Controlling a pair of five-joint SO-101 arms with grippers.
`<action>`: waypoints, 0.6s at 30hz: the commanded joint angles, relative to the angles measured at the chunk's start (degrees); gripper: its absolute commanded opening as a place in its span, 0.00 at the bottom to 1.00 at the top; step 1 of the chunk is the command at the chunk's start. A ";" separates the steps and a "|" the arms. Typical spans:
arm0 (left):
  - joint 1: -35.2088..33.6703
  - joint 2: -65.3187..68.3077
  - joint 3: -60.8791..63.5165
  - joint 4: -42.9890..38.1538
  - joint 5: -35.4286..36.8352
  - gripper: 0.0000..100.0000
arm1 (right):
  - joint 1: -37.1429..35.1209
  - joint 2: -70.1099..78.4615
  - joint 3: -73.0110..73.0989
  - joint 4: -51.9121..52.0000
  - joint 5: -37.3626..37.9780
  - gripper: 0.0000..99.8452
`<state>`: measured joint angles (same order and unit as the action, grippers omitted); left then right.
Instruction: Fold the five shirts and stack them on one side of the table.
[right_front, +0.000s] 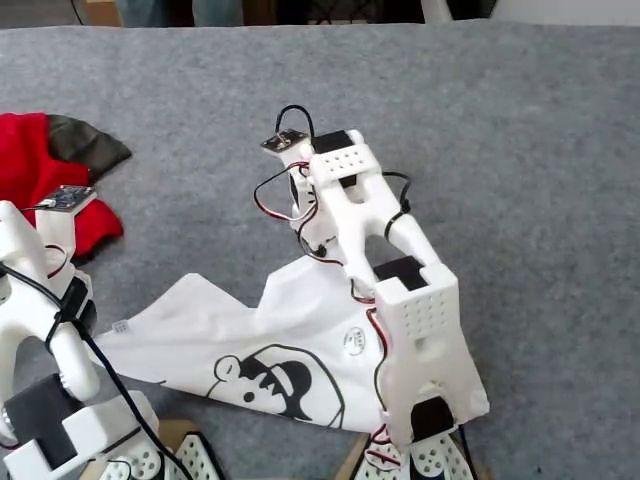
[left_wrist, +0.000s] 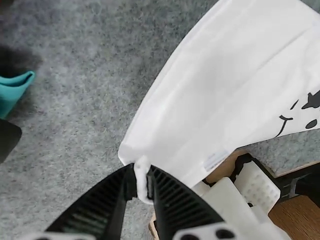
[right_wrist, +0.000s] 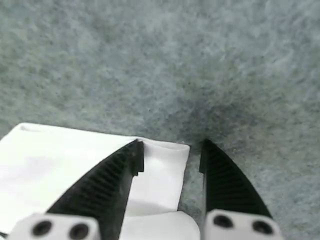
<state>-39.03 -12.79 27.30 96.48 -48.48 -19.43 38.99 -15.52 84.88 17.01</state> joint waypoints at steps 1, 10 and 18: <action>-0.75 -0.88 -0.13 0.88 0.70 0.03 | 1.05 -4.53 -0.66 2.46 -2.46 0.19; -0.66 -0.88 -0.13 0.88 0.70 0.03 | 1.05 -10.33 4.53 0.70 -3.08 0.19; -0.66 -0.88 -0.13 0.88 0.70 0.03 | 1.05 -4.18 6.11 -4.13 -3.08 0.19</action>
<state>-39.03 -12.79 27.30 96.48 -48.48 -19.25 33.98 -9.45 81.89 14.20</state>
